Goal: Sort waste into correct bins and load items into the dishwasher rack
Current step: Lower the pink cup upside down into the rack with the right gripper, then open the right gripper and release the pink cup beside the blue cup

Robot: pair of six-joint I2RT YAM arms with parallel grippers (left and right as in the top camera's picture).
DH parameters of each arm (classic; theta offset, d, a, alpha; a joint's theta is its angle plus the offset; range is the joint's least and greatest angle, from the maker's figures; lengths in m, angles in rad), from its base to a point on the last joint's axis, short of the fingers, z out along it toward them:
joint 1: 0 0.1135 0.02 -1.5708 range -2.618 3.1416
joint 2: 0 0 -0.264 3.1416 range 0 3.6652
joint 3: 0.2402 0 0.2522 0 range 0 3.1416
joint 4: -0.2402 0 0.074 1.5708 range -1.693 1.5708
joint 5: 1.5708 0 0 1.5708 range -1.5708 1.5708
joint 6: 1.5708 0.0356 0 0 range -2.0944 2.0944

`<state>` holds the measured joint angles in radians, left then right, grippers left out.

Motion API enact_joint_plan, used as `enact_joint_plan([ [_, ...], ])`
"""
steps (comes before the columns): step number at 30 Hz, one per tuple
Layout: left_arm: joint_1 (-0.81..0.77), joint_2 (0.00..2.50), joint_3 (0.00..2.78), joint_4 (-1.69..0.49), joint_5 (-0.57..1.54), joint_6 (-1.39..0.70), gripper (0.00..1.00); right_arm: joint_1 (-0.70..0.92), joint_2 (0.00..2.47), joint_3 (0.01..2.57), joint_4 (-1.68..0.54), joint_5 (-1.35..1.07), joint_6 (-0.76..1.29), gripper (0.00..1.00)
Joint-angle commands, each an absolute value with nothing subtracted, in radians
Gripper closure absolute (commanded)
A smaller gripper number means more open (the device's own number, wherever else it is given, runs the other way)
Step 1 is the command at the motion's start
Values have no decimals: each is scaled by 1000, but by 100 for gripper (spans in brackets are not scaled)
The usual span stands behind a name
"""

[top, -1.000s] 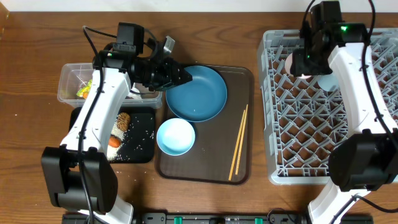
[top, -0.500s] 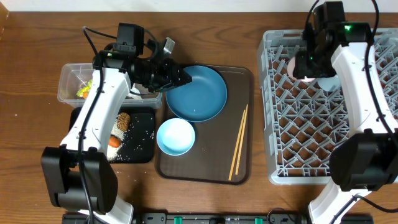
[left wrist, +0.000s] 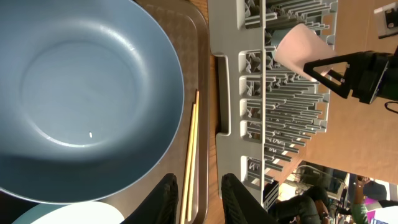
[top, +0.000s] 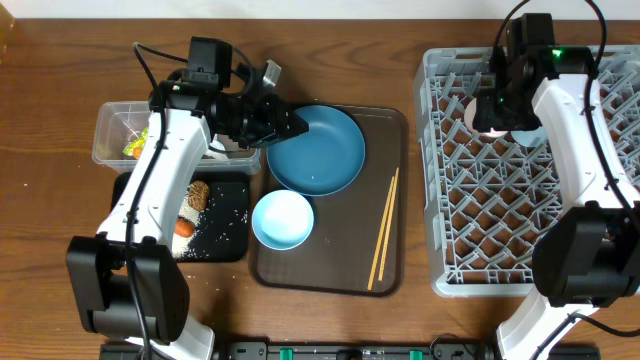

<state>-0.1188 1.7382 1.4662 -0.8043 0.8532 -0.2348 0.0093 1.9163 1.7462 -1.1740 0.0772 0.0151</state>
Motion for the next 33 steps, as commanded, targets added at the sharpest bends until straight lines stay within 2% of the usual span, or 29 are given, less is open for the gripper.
enact_joint_plan([
  [1, -117, 1734, 1472, -807, 844, -218, 75, 3, 1917, 1725, -1169, 78, 22, 84],
  [6, -117, 1734, 1472, -807, 844, -218, 75, 3, 1917, 1704, -1160, 78, 22, 83],
  [11, -117, 1734, 1472, -807, 844, -218, 75, 3, 1917, 1704, -1154, 78, 22, 65],
  [17, -117, 1734, 1472, -807, 844, -218, 75, 3, 1917, 1704, -1155, 78, 22, 63],
  [22, -117, 1734, 1472, -807, 844, -218, 75, 3, 1917, 1704, -1150, 78, 22, 50],
  [26, -117, 1734, 1472, -807, 844, -218, 75, 3, 1917, 1704, -1149, 78, 22, 30],
  [27, -117, 1734, 1472, -807, 844, -218, 75, 3, 1917, 1704, -1149, 78, 22, 21],
  [28, -117, 1734, 1472, -807, 844, -218, 75, 3, 1917, 1704, -1148, 78, 22, 16],
  [31, -117, 1734, 1472, -807, 843, -218, 75, 3, 1917, 1704, -1142, 78, 22, 5],
  [33, -117, 1734, 1472, -807, 843, -218, 75, 3, 1917, 1704, -1132, 78, 22, 3],
])
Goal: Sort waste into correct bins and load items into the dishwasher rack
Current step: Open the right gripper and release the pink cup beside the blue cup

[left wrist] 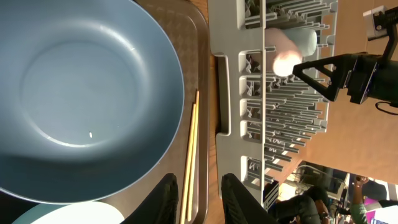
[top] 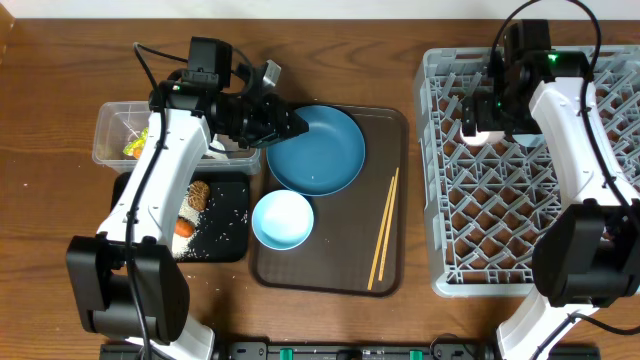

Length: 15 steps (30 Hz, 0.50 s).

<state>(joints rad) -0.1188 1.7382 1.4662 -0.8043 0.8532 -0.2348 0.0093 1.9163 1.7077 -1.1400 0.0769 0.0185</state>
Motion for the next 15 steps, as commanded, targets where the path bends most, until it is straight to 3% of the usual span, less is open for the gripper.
enact_joint_plan([
  [1, -117, 1734, 1472, -807, 843, -218, 75, 3, 1917, 1704, -1124, 78, 22, 3],
  [6, -117, 1734, 1472, -807, 817, -211, 75, -4, 1904, 1746, -1108, 17, 8, 7],
  [9, -117, 1734, 1472, -811, 799, -211, 75, -5, 1884, 1786, -1114, -97, -28, 21],
  [11, -117, 1734, 1472, -812, 799, -211, 75, -4, 1868, 1790, -1115, -118, -28, 44],
  [13, -117, 1734, 1472, -815, 799, -211, 75, -1, 1862, 1790, -1135, -117, -28, 85],
  [15, -117, 1734, 1472, -816, 799, -211, 75, 4, 1868, 1782, -1171, -116, -30, 97],
])
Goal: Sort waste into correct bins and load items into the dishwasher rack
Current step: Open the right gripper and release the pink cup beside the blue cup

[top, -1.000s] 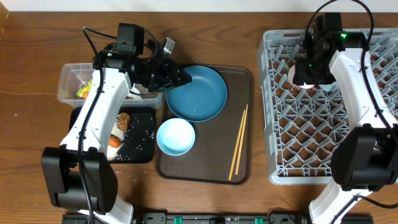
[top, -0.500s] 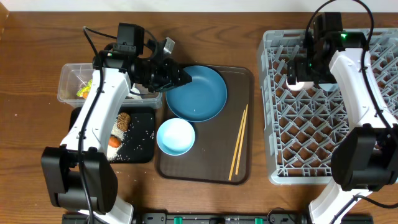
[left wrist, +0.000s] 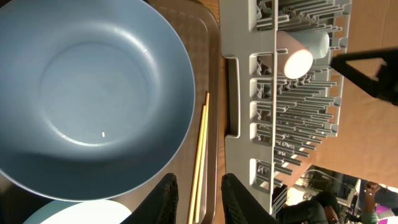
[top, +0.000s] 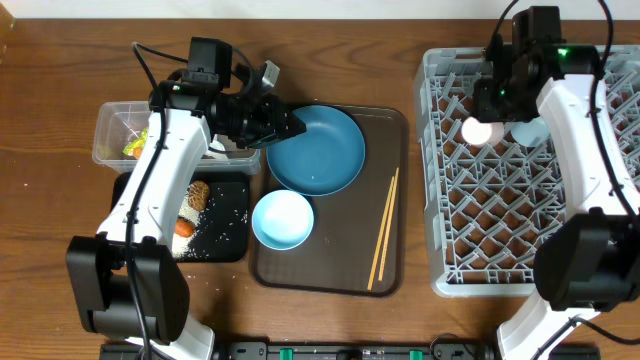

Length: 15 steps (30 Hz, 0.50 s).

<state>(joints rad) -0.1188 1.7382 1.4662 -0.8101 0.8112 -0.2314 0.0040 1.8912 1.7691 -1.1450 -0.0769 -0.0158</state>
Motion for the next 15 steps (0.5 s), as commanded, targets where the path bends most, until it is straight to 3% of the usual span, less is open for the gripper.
enact_joint_plan([
  [1, -117, 1734, 1472, -816, 798, -211, 75, 6, 1868, 1775, -1179, -117, -39, 98],
  [15, -117, 1734, 1472, -857, 616, -210, 75, 10, 1871, 1541, -973, -22, -54, 96],
])
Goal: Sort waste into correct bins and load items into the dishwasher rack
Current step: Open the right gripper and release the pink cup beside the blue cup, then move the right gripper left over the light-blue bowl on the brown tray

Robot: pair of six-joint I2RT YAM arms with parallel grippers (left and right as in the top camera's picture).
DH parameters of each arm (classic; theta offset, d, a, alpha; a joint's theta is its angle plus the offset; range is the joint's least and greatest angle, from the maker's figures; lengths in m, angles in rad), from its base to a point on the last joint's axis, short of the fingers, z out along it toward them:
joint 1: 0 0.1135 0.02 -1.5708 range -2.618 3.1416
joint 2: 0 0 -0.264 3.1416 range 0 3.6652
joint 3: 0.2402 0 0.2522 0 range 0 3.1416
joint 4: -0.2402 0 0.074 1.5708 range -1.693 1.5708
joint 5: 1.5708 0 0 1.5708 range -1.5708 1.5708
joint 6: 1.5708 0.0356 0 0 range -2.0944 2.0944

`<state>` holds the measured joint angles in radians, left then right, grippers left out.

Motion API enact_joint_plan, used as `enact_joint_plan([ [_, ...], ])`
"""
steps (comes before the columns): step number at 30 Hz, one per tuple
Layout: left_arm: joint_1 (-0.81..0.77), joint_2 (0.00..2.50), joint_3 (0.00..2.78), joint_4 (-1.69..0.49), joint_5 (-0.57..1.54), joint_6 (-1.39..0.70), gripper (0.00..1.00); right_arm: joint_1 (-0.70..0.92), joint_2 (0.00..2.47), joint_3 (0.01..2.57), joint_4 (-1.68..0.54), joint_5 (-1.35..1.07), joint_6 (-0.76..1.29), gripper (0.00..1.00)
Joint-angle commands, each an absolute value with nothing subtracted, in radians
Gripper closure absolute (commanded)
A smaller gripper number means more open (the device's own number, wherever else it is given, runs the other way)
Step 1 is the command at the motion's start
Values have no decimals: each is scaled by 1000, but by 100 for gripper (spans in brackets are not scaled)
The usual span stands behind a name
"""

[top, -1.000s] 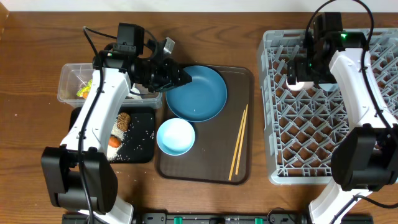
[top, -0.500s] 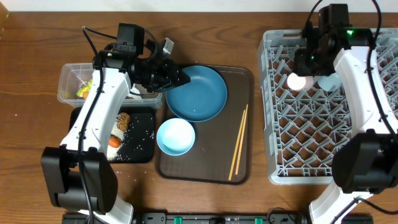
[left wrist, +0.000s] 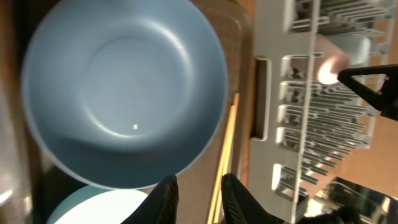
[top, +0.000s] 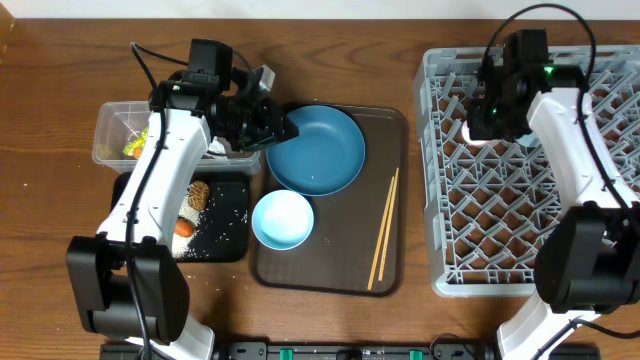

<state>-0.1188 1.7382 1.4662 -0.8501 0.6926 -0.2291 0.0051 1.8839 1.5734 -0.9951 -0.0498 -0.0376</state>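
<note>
A blue plate point(top: 318, 150) point(left wrist: 124, 93), a light-blue bowl point(top: 282, 219) point(left wrist: 102, 208) and a pair of chopsticks point(top: 384, 228) point(left wrist: 224, 155) lie on the brown tray point(top: 330, 275). My left gripper point(top: 287, 128) point(left wrist: 199, 199) hangs open at the plate's left rim, with nothing between its fingers. On the right stands the grey dishwasher rack point(top: 500, 230) point(left wrist: 311, 118). A pink cup point(top: 477, 134) point(left wrist: 326, 68) sits in its far left part. My right gripper point(top: 488, 115) is right over the cup; its jaws are hidden from above.
A clear container point(top: 125, 135) with waste stands at the left. In front of it lies a black tray point(top: 215, 225) with food scraps and rice grains. The left arm crosses over both of them.
My left gripper has drawn back a little to the left, so the plate looks smaller in the wrist view. My right gripper has come back down over the pink cup.
My right gripper first held the pink cup over the rack's far part, then had it low at the rack's left side. Half a second ago the cup lay in the rack with the gripper lifted off it. My left gripper stayed open beside the plate throughout.
</note>
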Motion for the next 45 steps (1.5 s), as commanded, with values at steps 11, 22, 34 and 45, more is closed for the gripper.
enact_joint_plan([
  [11, -117, 1734, 1472, -883, 586, -165, 75, -1, 1870, 1518, -927, 208, -60, 96],
  [22, -117, 1734, 1472, -883, 585, -149, 75, -1, 1870, 1518, -848, 208, -38, 71],
  [34, -117, 1734, 1472, -883, 537, -123, 75, -1, 1870, 1518, -771, 194, -37, 66],
  [45, -117, 1647, 1472, -883, 420, -148, 75, 1, 1670, 1643, -760, -107, -15, 40],
])
